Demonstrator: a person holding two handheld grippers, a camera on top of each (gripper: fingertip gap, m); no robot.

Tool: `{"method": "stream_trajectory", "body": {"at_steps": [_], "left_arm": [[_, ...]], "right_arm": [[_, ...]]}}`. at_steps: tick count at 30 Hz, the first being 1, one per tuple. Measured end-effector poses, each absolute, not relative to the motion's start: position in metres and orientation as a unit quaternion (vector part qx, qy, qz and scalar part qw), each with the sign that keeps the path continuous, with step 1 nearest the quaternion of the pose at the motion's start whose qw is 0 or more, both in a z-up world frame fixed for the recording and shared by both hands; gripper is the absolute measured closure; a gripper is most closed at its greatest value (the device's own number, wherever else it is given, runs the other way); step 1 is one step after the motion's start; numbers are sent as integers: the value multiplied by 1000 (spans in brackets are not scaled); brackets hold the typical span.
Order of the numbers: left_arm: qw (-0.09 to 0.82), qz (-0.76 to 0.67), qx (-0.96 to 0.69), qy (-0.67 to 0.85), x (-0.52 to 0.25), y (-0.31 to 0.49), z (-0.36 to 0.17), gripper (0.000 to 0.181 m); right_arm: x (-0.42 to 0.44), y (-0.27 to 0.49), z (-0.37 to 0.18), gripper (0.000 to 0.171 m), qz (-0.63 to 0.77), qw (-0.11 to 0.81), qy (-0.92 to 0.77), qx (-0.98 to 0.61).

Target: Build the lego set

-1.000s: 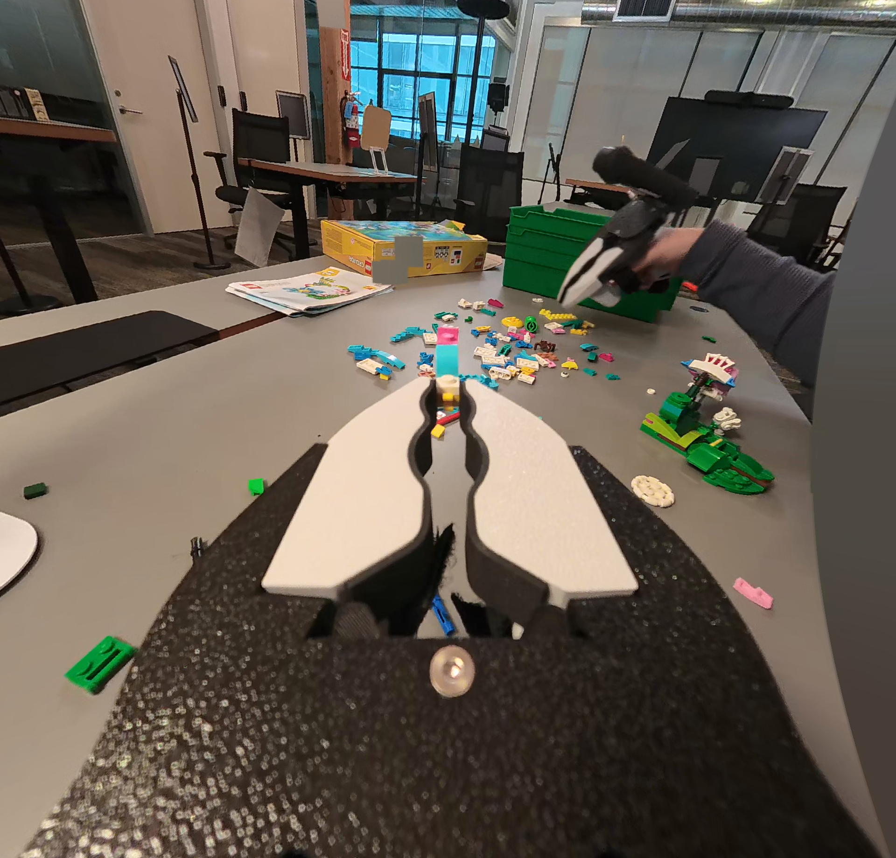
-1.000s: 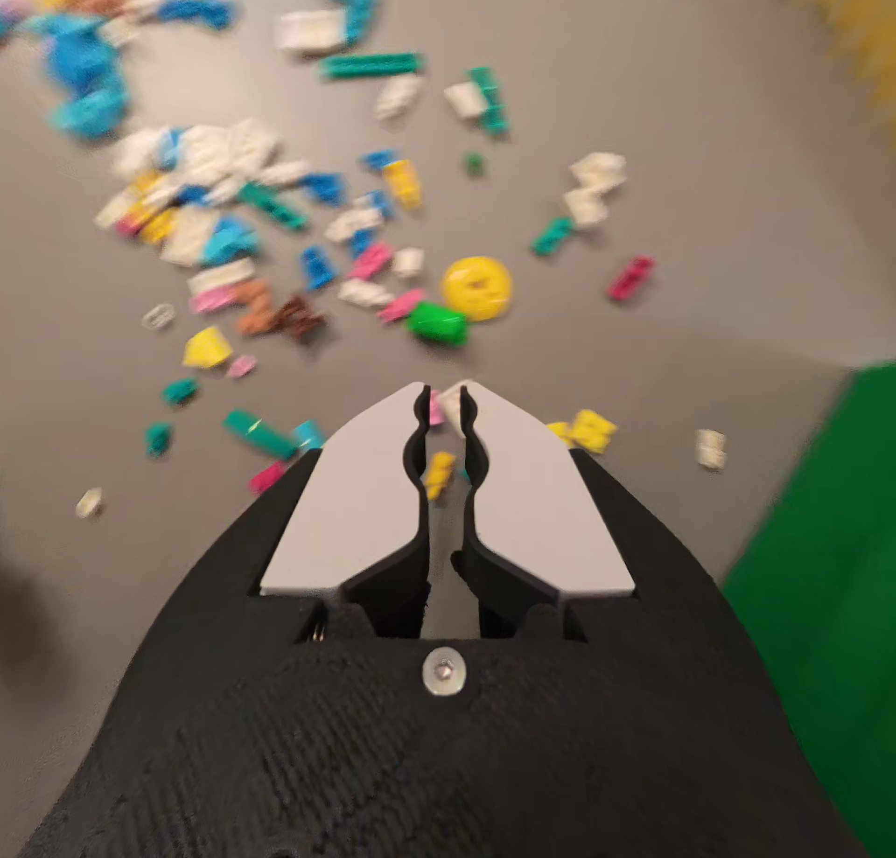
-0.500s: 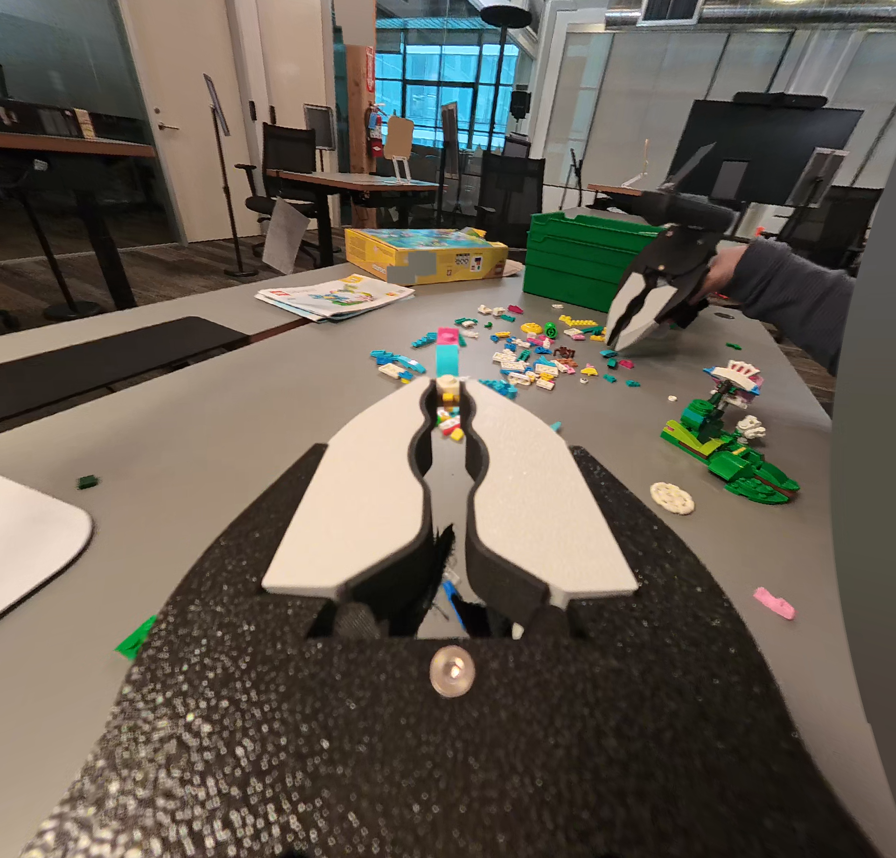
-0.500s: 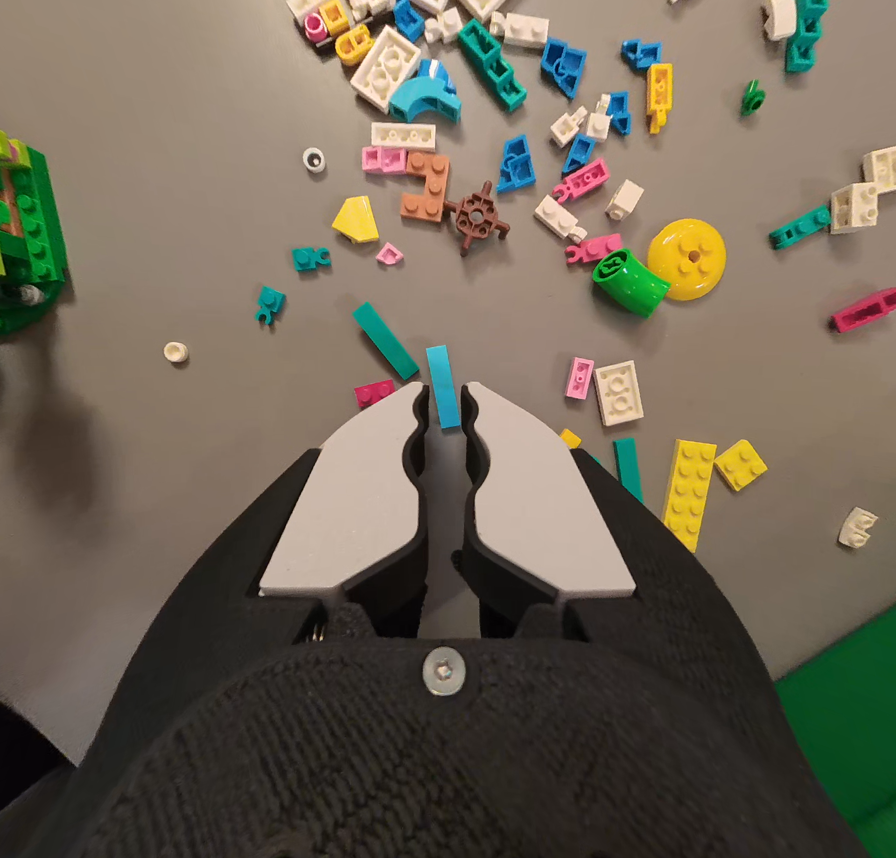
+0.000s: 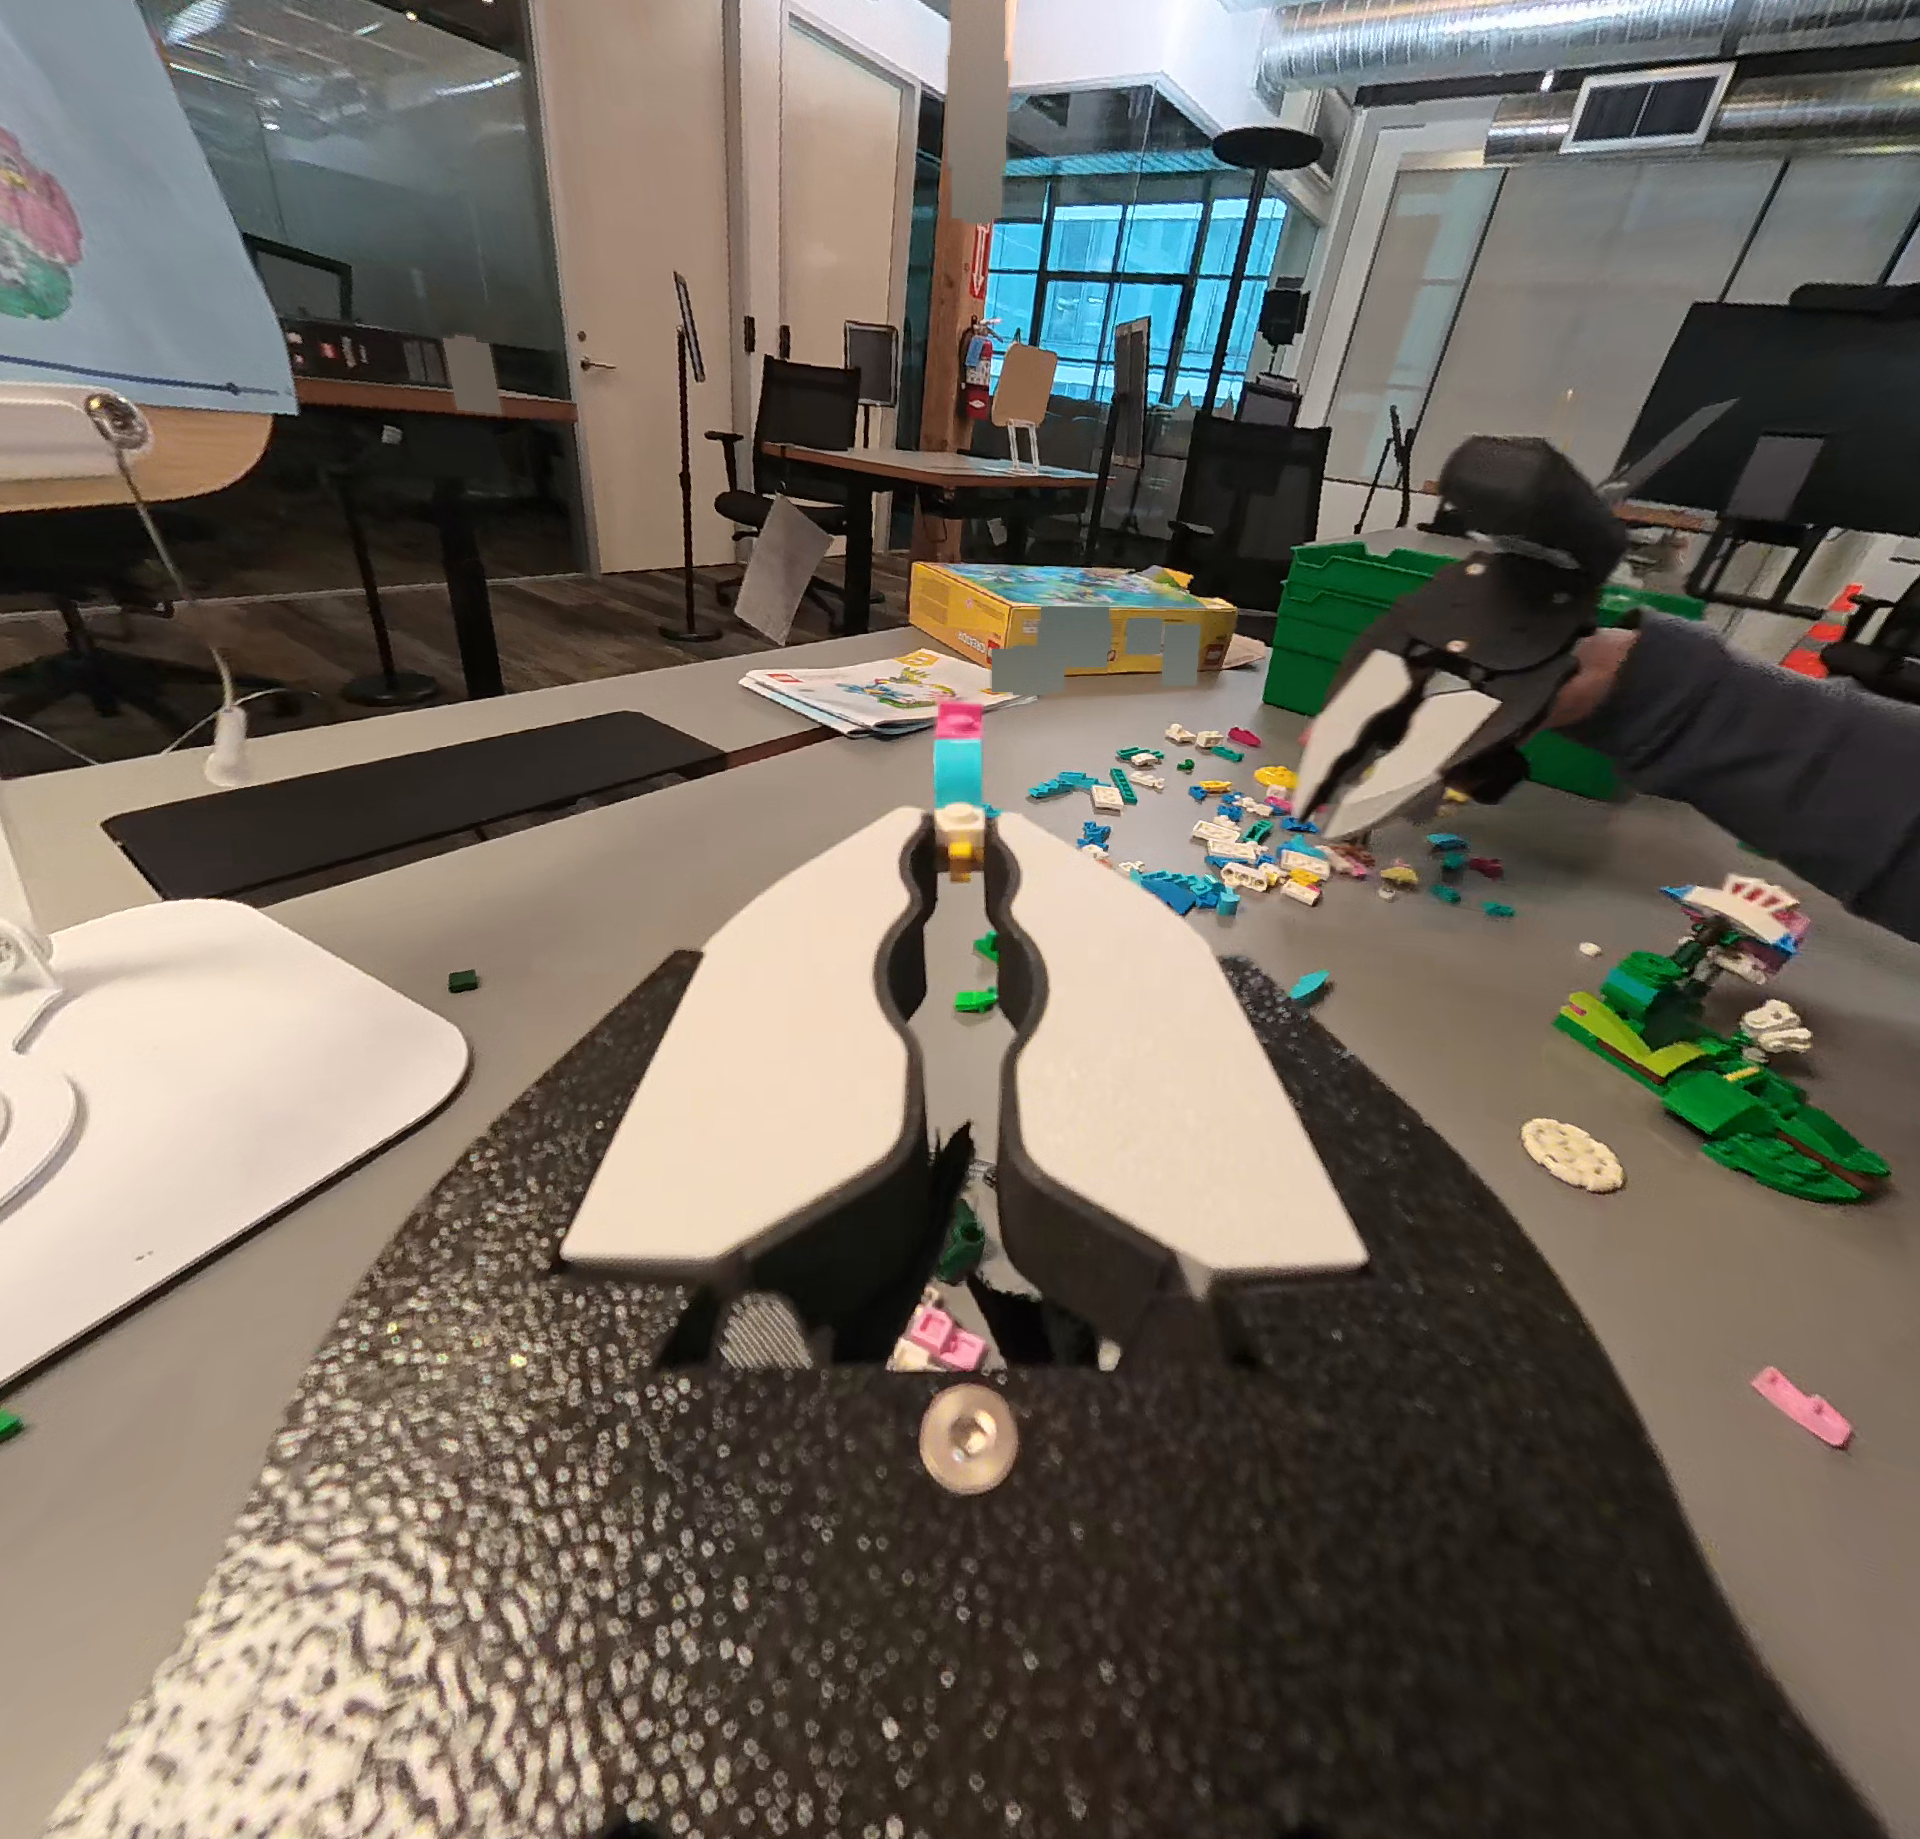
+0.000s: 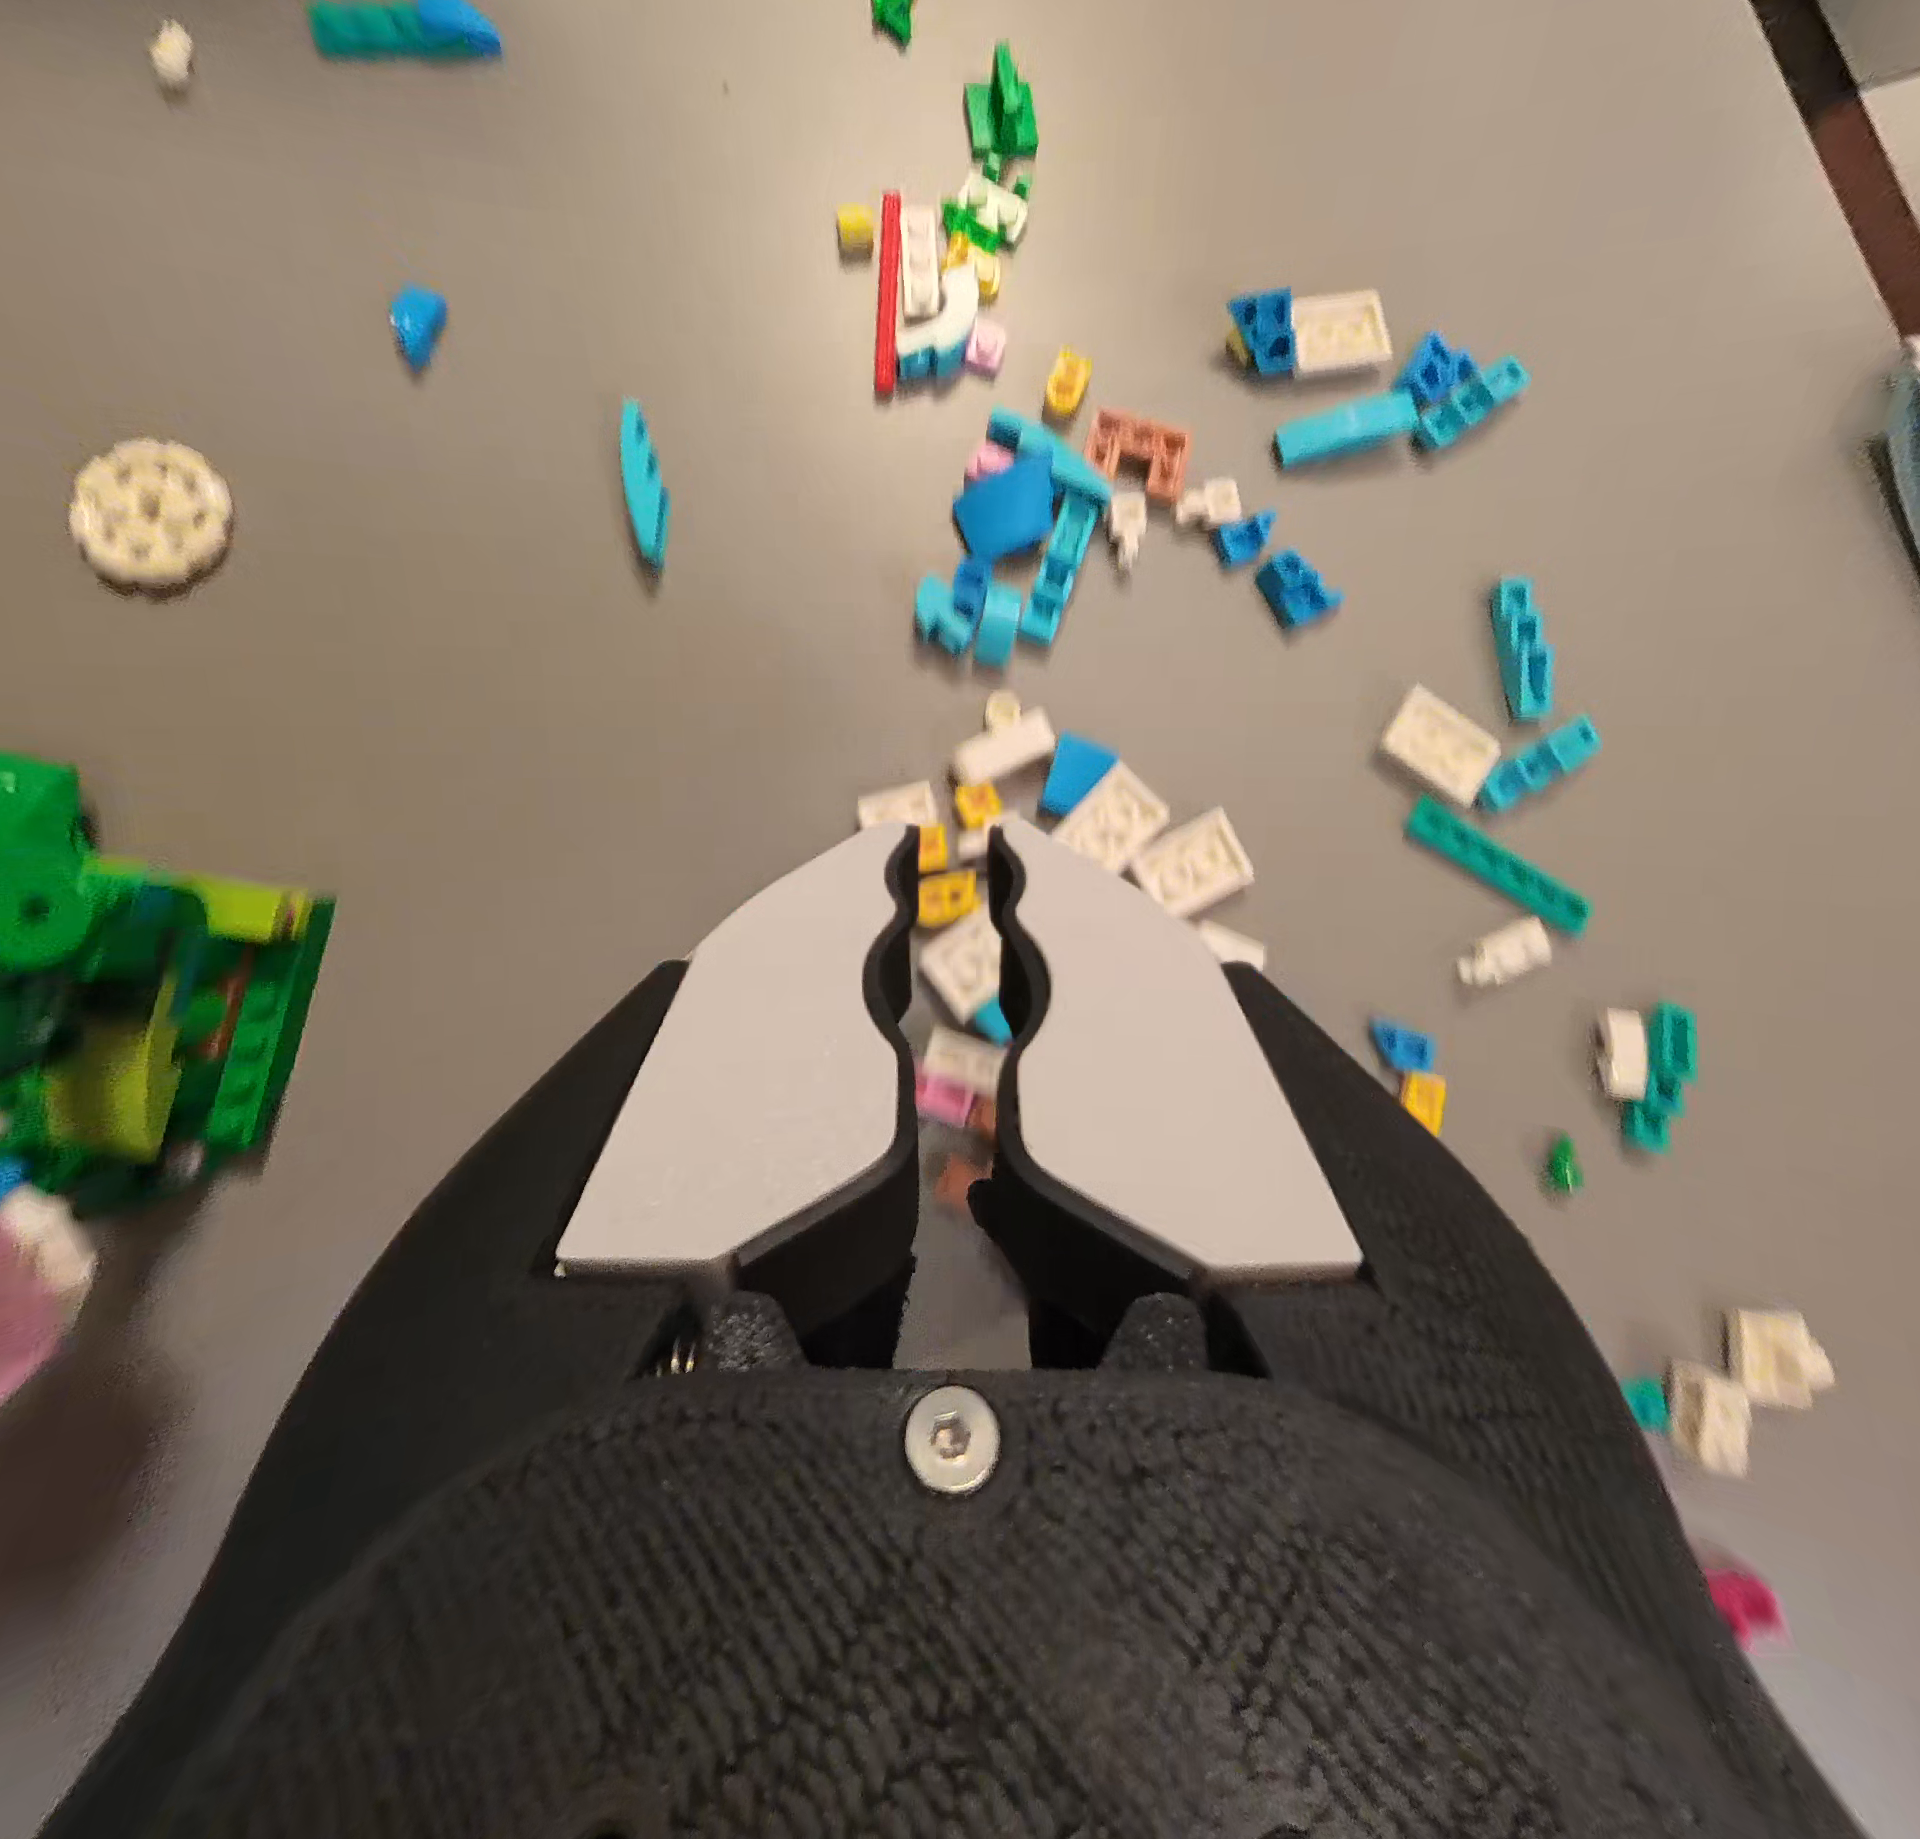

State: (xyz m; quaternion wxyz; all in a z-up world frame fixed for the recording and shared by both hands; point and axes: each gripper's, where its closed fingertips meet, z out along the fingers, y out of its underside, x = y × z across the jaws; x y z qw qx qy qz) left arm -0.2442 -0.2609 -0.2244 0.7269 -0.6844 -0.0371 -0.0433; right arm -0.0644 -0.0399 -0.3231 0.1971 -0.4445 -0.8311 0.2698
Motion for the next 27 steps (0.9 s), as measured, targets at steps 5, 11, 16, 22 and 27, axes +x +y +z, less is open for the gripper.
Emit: {"method": "stream_trajectory", "body": {"at_steps": [5, 11, 16, 22, 27], "left_arm": [[720, -47, -692, -21, -238, -258, -226, 173], [717, -51, -695, -14, -236, -258, -226, 173], [713, -56, -698, -13, -235, -257, -228, 173], [711, -59, -701, -9, -234, -257, -229, 173], [710, -61, -701, -7, -233, -256, -229, 173]], "right_arm": [[-101, -48, -341, 161, 272, 161, -828, -463], [-108, -54, -349, 161, 276, 136, -831, -464], [-108, -53, -353, 162, 270, 132, -833, -465], [-107, -59, -347, 165, 310, 114, -818, -470], [-107, -80, -304, 165, 506, 5, -697, -509]]}}
